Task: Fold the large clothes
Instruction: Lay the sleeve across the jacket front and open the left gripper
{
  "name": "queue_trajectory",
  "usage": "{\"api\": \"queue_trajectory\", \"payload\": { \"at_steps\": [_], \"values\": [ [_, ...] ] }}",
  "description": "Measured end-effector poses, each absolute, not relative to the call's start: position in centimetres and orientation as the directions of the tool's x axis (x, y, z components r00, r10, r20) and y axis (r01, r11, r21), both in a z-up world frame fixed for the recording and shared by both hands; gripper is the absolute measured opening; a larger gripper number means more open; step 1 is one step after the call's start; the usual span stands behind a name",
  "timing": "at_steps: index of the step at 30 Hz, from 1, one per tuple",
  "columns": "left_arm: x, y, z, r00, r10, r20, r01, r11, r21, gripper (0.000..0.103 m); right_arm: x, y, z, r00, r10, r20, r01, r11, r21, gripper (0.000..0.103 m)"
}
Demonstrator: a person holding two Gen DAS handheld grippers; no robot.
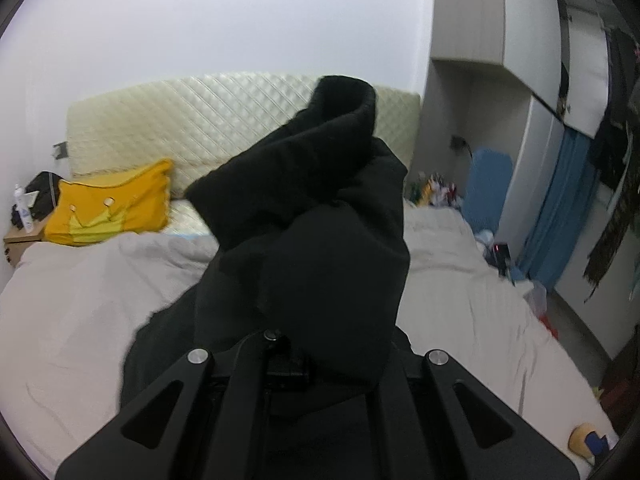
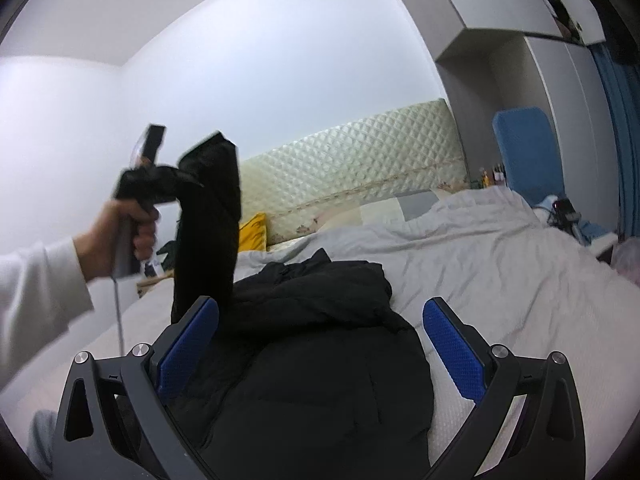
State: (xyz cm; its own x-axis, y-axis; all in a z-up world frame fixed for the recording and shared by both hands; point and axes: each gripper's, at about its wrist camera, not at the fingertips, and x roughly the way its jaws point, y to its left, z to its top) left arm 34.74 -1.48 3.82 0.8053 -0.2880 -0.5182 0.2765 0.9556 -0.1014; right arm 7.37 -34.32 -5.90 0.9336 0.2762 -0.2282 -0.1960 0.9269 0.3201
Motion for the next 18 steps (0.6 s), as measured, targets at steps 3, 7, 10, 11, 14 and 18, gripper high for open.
{"api": "queue_trajectory", "payload": {
  "at_steps": [3, 7, 10, 11, 14, 18],
  "values": [
    [35.4, -4.8, 1.4, 0.783, -0.293, -0.549, 0.306, 0.949, -0.07, 0.005, 7.5, -34.8, -6.1, 0.934, 0.276, -0.228, -0.189, 0.921, 0.34, 0.103],
    [35.7, -8.4, -2.4, 0.742, -0.292, -0.603, 0.358, 0.934, -0.012, 0.006, 7.7, -34.9, -6.4, 0.932, 0.278, -0.23, -0.188, 0.918, 0.349, 0.103],
    [36.0, -10.6, -5.5, 0.706, -0.298, -0.642, 0.395, 0.919, 0.008, 0.007, 7.8, -34.9, -6.7, 0.928, 0.288, -0.235, -0.193, 0.914, 0.355, 0.103],
    [36.2, -11.5, -6.4, 0.697, -0.296, -0.654, 0.398, 0.917, 0.009, 0.007, 8.0, -35.1, -6.8, 0.927, 0.289, -0.237, -0.194, 0.914, 0.356, 0.103],
    [36.8, -13.2, -9.5, 0.662, -0.284, -0.694, 0.394, 0.919, 0.0, 0.01, 8.5, -35.5, -7.2, 0.923, 0.295, -0.245, -0.193, 0.909, 0.37, 0.103],
    [38.0, -15.1, -13.3, 0.606, -0.247, -0.756, 0.366, 0.93, -0.01, 0.016, 9.2, -36.0, -7.9, 0.92, 0.295, -0.257, -0.181, 0.903, 0.391, 0.103]
  ]
}}
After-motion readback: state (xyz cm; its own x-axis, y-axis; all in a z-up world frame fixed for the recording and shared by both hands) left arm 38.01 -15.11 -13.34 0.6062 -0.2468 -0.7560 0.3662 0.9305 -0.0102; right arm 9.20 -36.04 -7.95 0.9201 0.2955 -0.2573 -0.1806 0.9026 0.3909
